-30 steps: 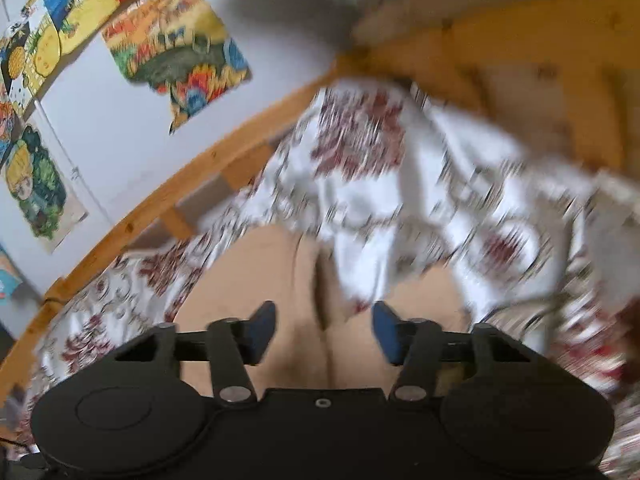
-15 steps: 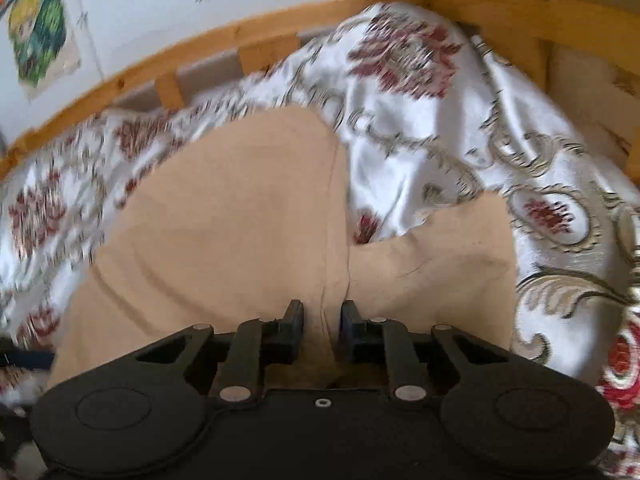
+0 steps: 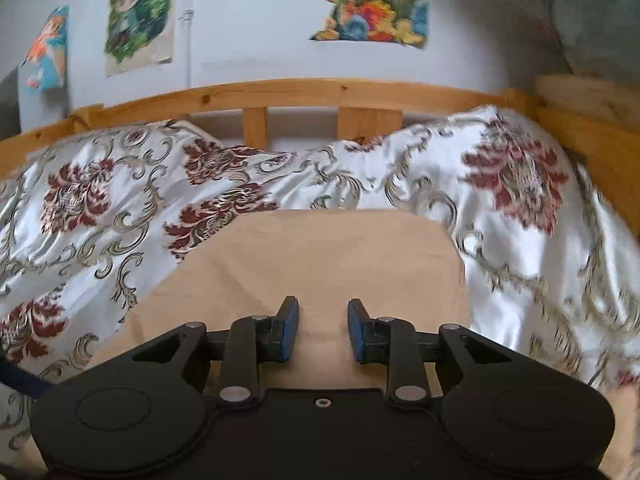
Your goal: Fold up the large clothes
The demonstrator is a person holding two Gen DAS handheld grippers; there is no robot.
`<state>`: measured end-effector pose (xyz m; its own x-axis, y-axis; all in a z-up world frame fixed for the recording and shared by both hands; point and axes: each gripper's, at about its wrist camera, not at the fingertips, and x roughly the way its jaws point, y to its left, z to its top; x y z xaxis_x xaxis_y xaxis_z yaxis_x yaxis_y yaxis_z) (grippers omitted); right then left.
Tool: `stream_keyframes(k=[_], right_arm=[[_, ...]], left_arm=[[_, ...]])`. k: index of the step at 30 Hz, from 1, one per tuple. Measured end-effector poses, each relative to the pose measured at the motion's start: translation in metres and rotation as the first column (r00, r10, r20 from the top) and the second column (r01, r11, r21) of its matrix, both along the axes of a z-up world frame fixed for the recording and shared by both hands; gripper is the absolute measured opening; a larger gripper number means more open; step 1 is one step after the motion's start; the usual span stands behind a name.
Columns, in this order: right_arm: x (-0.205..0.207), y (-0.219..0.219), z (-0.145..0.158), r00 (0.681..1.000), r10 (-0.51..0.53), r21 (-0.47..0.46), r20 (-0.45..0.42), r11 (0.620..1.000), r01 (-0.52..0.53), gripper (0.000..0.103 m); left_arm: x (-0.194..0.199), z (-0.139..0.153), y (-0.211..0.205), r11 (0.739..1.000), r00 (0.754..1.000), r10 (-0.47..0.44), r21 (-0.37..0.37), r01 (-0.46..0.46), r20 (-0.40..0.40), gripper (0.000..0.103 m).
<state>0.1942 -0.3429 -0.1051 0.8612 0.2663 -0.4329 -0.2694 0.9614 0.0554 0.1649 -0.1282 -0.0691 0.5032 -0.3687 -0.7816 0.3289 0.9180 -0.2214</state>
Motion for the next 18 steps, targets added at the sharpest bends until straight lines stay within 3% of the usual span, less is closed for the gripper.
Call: stream_keyframes(k=[11, 14, 18], right_arm=[[0.003, -0.001, -0.012, 0.999, -0.04, 0.02, -0.008, 0.999, 0.04, 0.029], [0.003, -0.002, -0.012, 0.999, -0.044, 0.028, -0.001, 0.999, 0.044, 0.031], [0.001, -0.005, -0.01, 0.998, -0.07, 0.045, -0.001, 0.997, 0.07, 0.041]], left_arm=[[0.001, -0.002, -0.001, 1.0, 1.0, 0.007, 0.008, -0.007, 0.002, 0.103], [0.0, -0.001, 0.001, 1.0, 1.0, 0.023, -0.018, -0.023, 0.008, 0.103], [-0.003, 0.001, 0.005, 0.998, 0.999, 0.041, -0.051, -0.041, 0.004, 0.103]])
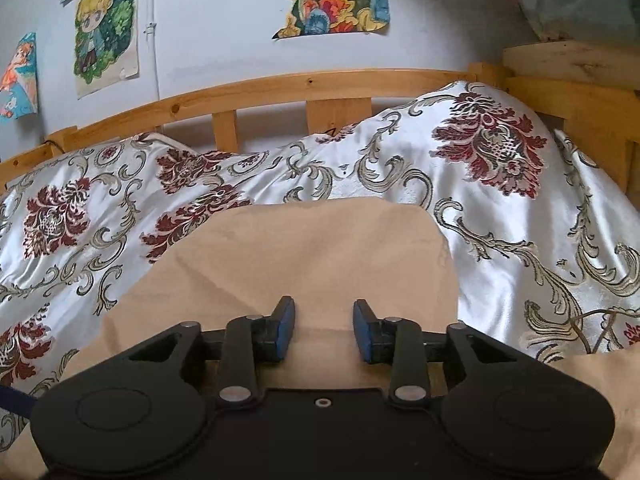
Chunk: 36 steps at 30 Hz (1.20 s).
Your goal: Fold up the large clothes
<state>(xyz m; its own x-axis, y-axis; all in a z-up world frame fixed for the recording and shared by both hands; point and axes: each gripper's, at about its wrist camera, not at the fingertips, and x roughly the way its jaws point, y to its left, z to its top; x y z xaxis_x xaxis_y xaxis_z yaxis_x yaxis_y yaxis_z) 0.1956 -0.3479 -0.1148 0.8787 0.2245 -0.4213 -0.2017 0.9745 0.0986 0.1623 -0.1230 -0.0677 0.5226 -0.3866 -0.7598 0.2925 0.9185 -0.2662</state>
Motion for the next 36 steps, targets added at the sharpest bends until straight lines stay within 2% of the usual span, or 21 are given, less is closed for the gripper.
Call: stream_keyframes(k=[5, 7, 10, 13, 16, 18, 20, 22, 24, 27, 31, 36], right_arm=[[-0.006, -0.011, 0.008, 1.0, -0.026, 0.033, -0.007, 0.999, 0.026, 0.064], [-0.015, -0.017, 0.013, 0.999, -0.05, 0.043, 0.01, 0.998, 0.05, 0.079], [-0.037, -0.029, 0.025, 0.994, -0.103, 0.029, 0.047, 0.994, 0.102, 0.088], [-0.057, -0.046, 0.042, 0.983, -0.177, 0.024, 0.051, 0.984, 0.176, 0.1], [-0.071, -0.064, 0.051, 0.973, -0.23, 0.013, -0.016, 0.973, 0.231, 0.102], [-0.082, -0.075, 0.046, 0.961, -0.263, 0.025, -0.087, 0.964, 0.266, 0.102], [-0.088, -0.082, 0.036, 0.949, -0.259, 0.046, -0.182, 0.961, 0.272, 0.102], [-0.088, -0.083, 0.027, 0.941, -0.242, 0.041, -0.237, 0.965, 0.259, 0.102], [-0.084, -0.078, 0.023, 0.942, -0.228, 0.027, -0.244, 0.97, 0.242, 0.102], [-0.077, -0.067, 0.012, 0.949, -0.18, 0.061, -0.259, 0.978, 0.202, 0.102], [-0.076, -0.053, -0.001, 0.952, -0.185, 0.03, -0.245, 0.98, 0.198, 0.102], [-0.069, -0.053, -0.003, 0.95, -0.191, 0.029, -0.249, 0.978, 0.204, 0.102]], left_arm=[[-0.005, 0.009, 0.009, 0.998, 1.0, 0.013, -0.069, -0.011, 0.026, 0.102], [-0.007, 0.012, 0.013, 0.992, 0.998, 0.046, -0.121, -0.04, 0.042, 0.102], [-0.006, 0.015, 0.018, 0.978, 0.996, 0.082, -0.194, -0.071, 0.045, 0.102], [-0.004, 0.013, 0.018, 0.976, 0.994, 0.106, -0.192, -0.1, 0.02, 0.102], [-0.005, 0.01, 0.018, 0.98, 0.994, 0.107, -0.168, -0.104, 0.014, 0.102], [-0.006, 0.009, 0.02, 0.981, 0.994, 0.105, -0.162, -0.102, 0.01, 0.102], [-0.007, 0.007, 0.021, 0.981, 0.994, 0.112, -0.16, -0.11, 0.004, 0.102], [-0.007, 0.005, 0.022, 0.98, 0.992, 0.125, -0.154, -0.125, -0.009, 0.102], [-0.006, 0.002, 0.022, 0.98, 0.991, 0.133, -0.144, -0.135, -0.025, 0.102], [-0.006, -0.001, 0.022, 0.983, 0.991, 0.129, -0.132, -0.131, -0.025, 0.103], [-0.006, -0.005, 0.019, 0.987, 0.993, 0.118, -0.105, -0.117, -0.003, 0.103], [-0.003, -0.01, 0.021, 0.983, 0.992, 0.124, -0.131, -0.127, -0.035, 0.103]])
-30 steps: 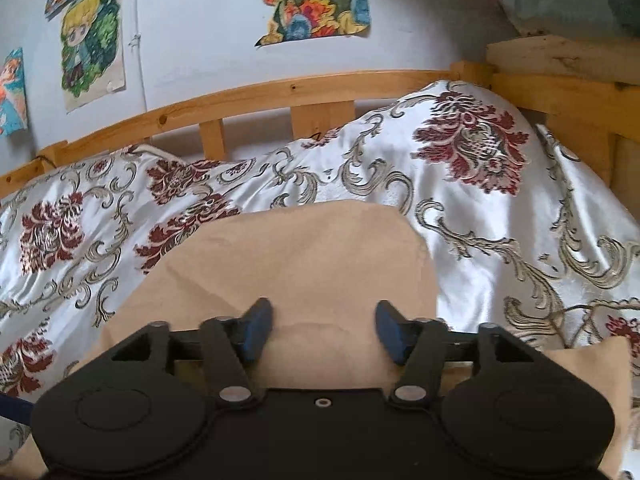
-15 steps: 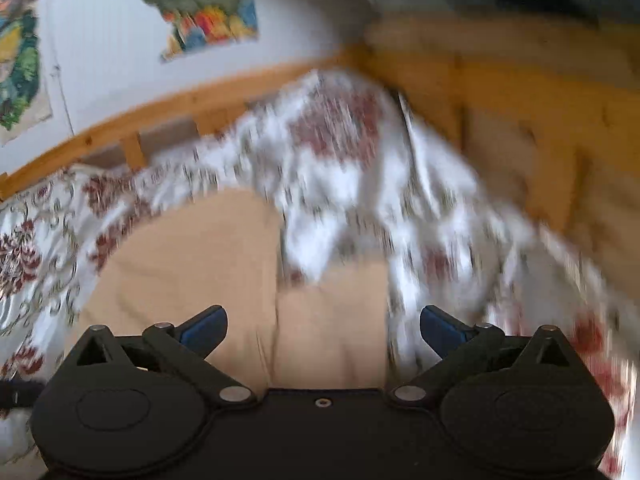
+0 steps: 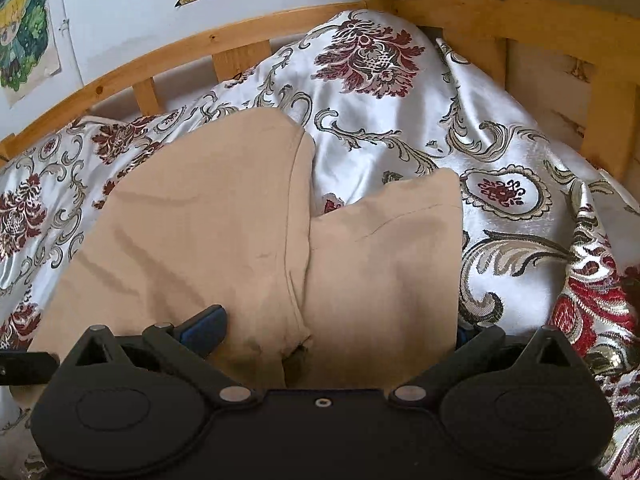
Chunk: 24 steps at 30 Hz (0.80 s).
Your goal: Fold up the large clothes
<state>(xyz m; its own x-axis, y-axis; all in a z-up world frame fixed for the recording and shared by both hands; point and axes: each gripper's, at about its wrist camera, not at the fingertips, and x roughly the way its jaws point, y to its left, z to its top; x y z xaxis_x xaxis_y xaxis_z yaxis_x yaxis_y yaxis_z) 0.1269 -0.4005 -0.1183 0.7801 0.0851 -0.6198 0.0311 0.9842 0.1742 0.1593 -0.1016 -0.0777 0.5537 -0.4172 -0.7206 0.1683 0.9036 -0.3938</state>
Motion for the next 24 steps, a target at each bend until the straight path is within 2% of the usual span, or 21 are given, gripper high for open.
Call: stream_keyframes(k=[5, 24], right_arm=[[0.001, 0.0039, -0.0015, 1.0, 0.005, -0.036, -0.007, 0.999, -0.006, 0.102], [0.0023, 0.0054, -0.0023, 1.0, 0.004, -0.049, -0.011, 0.999, -0.005, 0.102]], left_arm=[[0.0014, -0.0029, 0.0037, 1.0, 1.0, 0.006, -0.024, -0.007, -0.021, 0.103], [0.0018, -0.0037, 0.0056, 0.999, 0.999, 0.015, -0.047, -0.017, -0.032, 0.103]])
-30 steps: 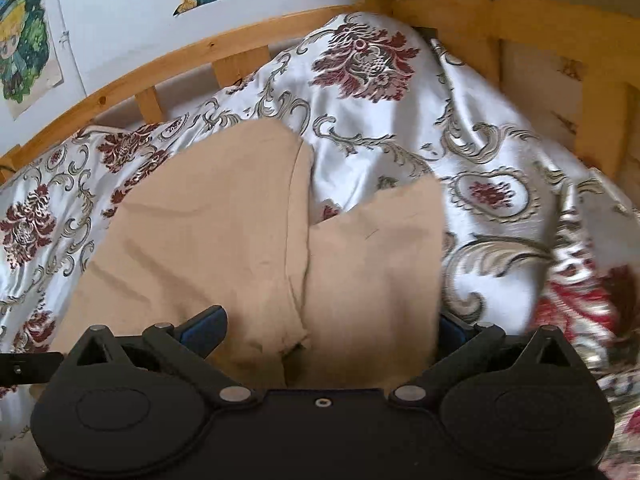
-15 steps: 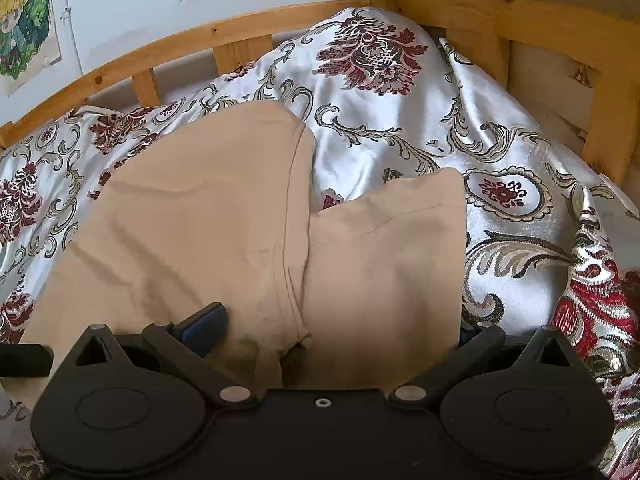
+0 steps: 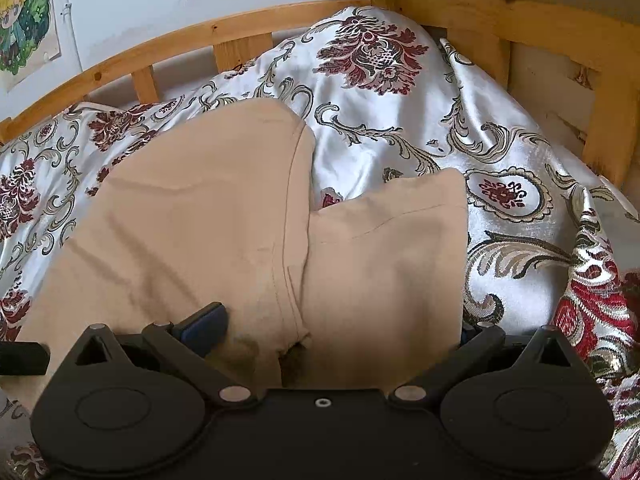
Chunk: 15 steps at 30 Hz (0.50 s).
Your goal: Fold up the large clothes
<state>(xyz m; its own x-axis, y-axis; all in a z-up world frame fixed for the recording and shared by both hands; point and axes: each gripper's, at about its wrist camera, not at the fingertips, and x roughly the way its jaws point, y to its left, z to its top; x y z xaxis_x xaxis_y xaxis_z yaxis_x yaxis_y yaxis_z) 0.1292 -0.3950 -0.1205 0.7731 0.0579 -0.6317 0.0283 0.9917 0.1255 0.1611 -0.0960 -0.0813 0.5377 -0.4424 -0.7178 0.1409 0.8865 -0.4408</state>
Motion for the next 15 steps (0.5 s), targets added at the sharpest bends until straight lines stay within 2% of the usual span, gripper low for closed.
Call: stream_keyframes(k=[8, 13, 15], right_arm=[[0.0, 0.001, 0.0, 1.0, -0.003, -0.001, -0.002, 1.0, 0.003, 0.102], [0.0, 0.001, -0.001, 1.0, -0.003, -0.001, -0.001, 1.0, 0.003, 0.102], [0.001, 0.0, -0.001, 1.0, -0.006, 0.001, 0.0, 1.0, 0.006, 0.102]], left_arm=[[0.006, 0.005, 0.001, 1.0, 0.999, -0.028, 0.0, 0.028, -0.018, 0.103], [0.025, 0.012, 0.007, 0.997, 0.996, -0.073, 0.001, 0.073, 0.049, 0.103], [0.038, 0.008, 0.008, 0.994, 0.994, -0.106, -0.02, 0.106, 0.031, 0.103]])
